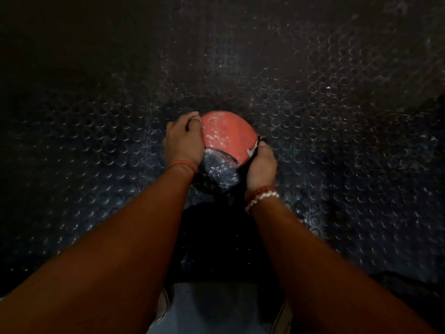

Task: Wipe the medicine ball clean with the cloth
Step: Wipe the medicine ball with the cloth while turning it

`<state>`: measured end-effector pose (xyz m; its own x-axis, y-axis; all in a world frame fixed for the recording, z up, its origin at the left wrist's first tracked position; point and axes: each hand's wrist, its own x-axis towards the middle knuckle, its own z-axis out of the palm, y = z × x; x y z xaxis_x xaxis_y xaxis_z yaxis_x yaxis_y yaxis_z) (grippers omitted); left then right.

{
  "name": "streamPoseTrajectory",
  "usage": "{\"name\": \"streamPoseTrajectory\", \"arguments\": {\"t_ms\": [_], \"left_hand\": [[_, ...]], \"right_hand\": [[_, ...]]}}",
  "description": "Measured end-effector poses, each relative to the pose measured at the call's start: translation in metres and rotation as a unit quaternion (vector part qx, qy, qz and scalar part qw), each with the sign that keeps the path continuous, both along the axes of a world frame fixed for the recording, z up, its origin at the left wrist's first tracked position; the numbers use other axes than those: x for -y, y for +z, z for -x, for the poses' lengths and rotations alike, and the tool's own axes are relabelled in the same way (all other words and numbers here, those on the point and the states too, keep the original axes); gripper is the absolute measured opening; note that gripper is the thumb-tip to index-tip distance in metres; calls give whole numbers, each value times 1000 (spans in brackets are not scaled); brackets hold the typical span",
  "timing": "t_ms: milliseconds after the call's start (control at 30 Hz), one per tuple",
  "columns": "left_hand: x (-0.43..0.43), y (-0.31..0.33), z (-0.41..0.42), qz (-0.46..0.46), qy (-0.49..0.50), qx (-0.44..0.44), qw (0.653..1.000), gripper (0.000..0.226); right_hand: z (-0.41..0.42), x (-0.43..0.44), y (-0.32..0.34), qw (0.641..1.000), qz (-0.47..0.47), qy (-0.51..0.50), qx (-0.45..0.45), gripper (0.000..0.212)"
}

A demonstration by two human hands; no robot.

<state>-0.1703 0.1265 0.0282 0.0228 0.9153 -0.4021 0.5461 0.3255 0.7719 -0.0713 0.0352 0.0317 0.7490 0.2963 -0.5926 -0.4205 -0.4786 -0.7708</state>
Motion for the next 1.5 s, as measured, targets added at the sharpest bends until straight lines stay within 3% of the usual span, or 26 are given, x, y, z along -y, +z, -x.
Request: {"name": "streamPoseTrajectory", "arguments": {"t_ms": [167, 267, 467, 567, 700, 800, 867, 933, 1000, 1067, 1133, 1200, 1300, 1367, 1433, 1500], "left_hand": [[-3, -4, 5, -12, -8, -2, 1000, 33], [-2, -10, 14, -20, -23, 31, 999, 41], [0, -14, 23, -16, 7, 57, 998, 43], [-2, -13, 22, -11, 18, 64, 998, 39], [-6, -13, 23, -7, 26, 58, 998, 36], [-9, -12, 20, 0, 37, 44, 998, 37], [-12, -11, 17, 4, 49, 36, 998, 44], [-14, -11, 15, 7, 64, 32, 997, 49], [-14, -12, 16, 10, 62, 33, 997, 49], [-13, -14, 17, 9, 62, 39, 997, 45], [-12, -16, 19, 10, 61, 35, 997, 41], [-12, -17, 19, 8, 57, 36, 998, 42], [-14, -19, 19, 10, 57, 37, 998, 40], [-15, -19, 19, 7, 48, 21, 999, 40], [-19, -19, 20, 9, 31, 5, 999, 41], [-21, -21, 22, 22, 37, 4, 999, 44]], "right_hand": [[29, 3, 13, 959, 54, 162, 225, 57], [8, -19, 15, 912, 46, 290, 286, 48], [-39, -52, 9, 940, 47, 330, 71, 36], [-41, -37, -11, 980, 35, 176, -84, 29], [-13, -8, -10, 981, -1, -32, -191, 29], [15, 1, -3, 999, -1, -34, -32, 33], [31, 1, 1, 995, 16, 36, 95, 48], [37, 1, 5, 970, 18, 144, 194, 64], [30, -7, 12, 928, 5, 239, 286, 60], [11, -21, 10, 894, 0, 310, 323, 52], [-12, -38, 8, 898, -8, 339, 280, 43], [-30, -50, 7, 928, -17, 324, 184, 31], [-41, -48, 5, 980, -9, 197, -8, 27], [-37, -38, -1, 985, -1, 105, -136, 27], [-29, -24, -4, 979, 4, 23, -205, 31], [-16, -15, -3, 974, -16, -54, -219, 27]]}}
